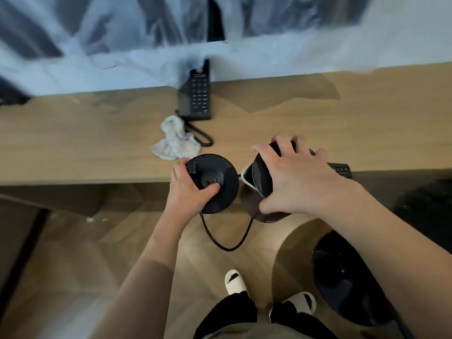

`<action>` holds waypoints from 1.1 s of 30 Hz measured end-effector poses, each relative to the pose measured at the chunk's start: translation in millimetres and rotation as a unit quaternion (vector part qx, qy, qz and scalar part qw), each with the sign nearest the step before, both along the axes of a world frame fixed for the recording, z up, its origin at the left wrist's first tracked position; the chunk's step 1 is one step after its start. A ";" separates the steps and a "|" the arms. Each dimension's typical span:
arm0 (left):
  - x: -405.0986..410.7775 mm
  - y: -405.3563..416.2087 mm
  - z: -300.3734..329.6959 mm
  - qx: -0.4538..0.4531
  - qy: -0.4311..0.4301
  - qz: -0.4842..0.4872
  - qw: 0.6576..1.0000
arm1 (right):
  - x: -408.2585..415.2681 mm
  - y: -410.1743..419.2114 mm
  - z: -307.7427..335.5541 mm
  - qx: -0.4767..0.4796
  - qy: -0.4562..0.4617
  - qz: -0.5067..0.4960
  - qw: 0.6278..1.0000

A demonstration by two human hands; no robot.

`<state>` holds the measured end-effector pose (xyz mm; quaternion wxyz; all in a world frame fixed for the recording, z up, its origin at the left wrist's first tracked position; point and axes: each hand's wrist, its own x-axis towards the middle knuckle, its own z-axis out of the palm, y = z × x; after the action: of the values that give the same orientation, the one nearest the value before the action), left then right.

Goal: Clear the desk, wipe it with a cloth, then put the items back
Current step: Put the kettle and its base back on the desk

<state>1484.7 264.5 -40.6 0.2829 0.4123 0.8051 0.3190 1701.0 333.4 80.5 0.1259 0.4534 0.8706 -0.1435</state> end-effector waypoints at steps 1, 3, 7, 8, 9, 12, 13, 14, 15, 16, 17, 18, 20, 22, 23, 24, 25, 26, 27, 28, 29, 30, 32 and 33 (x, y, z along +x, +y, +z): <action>-15.8 -9.5 -0.6 -0.001 0.007 0.011 1.000 | -17.6 -3.3 -2.0 0.000 0.001 0.016 1.000; -45.2 -27.8 0.4 -0.011 0.026 0.034 0.999 | -48.8 -9.4 -6.0 -0.001 0.003 0.047 0.999; -87.2 -68.0 5.4 -0.044 0.076 0.109 0.990 | -100.0 -19.6 -5.8 -0.024 -0.009 0.110 0.994; -93.5 -77.7 7.1 -0.047 0.084 0.135 0.986 | -111.1 -21.9 -6.9 -0.026 -0.012 0.129 0.991; -97.9 -86.8 9.9 -0.047 0.089 0.161 0.982 | -121.5 -24.3 -7.9 -0.026 -0.012 0.150 0.988; -108.1 -117.4 21.1 -0.049 0.103 0.240 0.964 | -154.6 -30.2 -4.9 -0.022 0.000 0.216 0.976; -110.3 -130.9 25.5 -0.054 0.115 0.267 0.955 | -166.1 -33.1 -2.2 -0.022 -0.003 0.242 0.970; -111.7 -144.7 30.1 -0.058 0.132 0.290 0.946 | -177.3 -36.2 -0.4 -0.024 -0.005 0.267 0.963; -113.5 -157.9 35.3 -0.061 0.150 0.308 0.937 | -188.6 -39.5 0.8 -0.028 -0.003 0.287 0.957; -116.8 -169.1 41.5 -0.064 0.167 0.325 0.929 | -200.6 -42.7 2.6 -0.031 0.004 0.304 0.952; -121.8 -178.9 46.8 -0.066 0.179 0.341 0.921 | -212.9 -46.4 5.2 -0.031 0.016 0.319 0.947; -128.0 -188.1 50.6 -0.068 0.185 0.356 0.913 | -224.7 -51.0 8.2 -0.029 0.026 0.333 0.942; -139.9 -204.2 58.0 -0.075 0.186 0.380 0.903 | -247.4 -62.5 14.2 -0.026 0.039 0.360 0.932; -153.8 -216.4 63.4 -0.073 0.188 0.397 0.895 | -271.6 -73.8 17.7 -0.032 0.043 0.382 0.923; -162.5 -221.1 65.9 -0.070 0.189 0.406 0.891 | -284.8 -78.8 20.4 -0.036 0.042 0.389 0.920; -173.1 -225.4 67.9 -0.066 0.190 0.415 0.887 | -298.8 -83.2 23.7 -0.039 0.042 0.394 0.917; -185.2 -229.4 69.7 -0.063 0.190 0.424 0.883 | -313.3 -87.0 27.4 -0.040 0.043 0.398 0.915; -198.9 -233.4 71.2 -0.062 0.192 0.430 0.880 | -328.6 -90.7 30.9 -0.040 0.043 0.402 0.914; -214.0 -237.4 72.9 -0.060 0.195 0.433 0.878 | -344.5 -94.3 33.6 -0.039 0.043 0.404 0.913; -230.2 -241.2 74.7 -0.057 0.198 0.434 0.877 | -361.0 -97.9 35.9 -0.037 0.043 0.405 0.913; -247.6 -244.9 77.2 -0.053 0.200 0.434 0.877 | -378.4 -101.6 38.5 -0.034 0.041 0.404 0.913; -265.7 -248.7 80.3 -0.047 0.202 0.436 0.876 | -396.5 -105.4 41.8 -0.028 0.038 0.401 0.915; -303.0 -257.0 89.2 -0.035 0.212 0.431 0.876 | -434.5 -114.1 50.4 -0.022 0.036 0.391 0.920; -322.0 -261.3 94.7 -0.029 0.219 0.427 0.877 | -453.4 -118.1 54.8 -0.023 0.038 0.385 0.922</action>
<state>1162.7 3.2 54.0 -0.0524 0.0799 0.9531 0.2871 1247.5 215.4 135.3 0.1491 0.0743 0.9786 -0.1208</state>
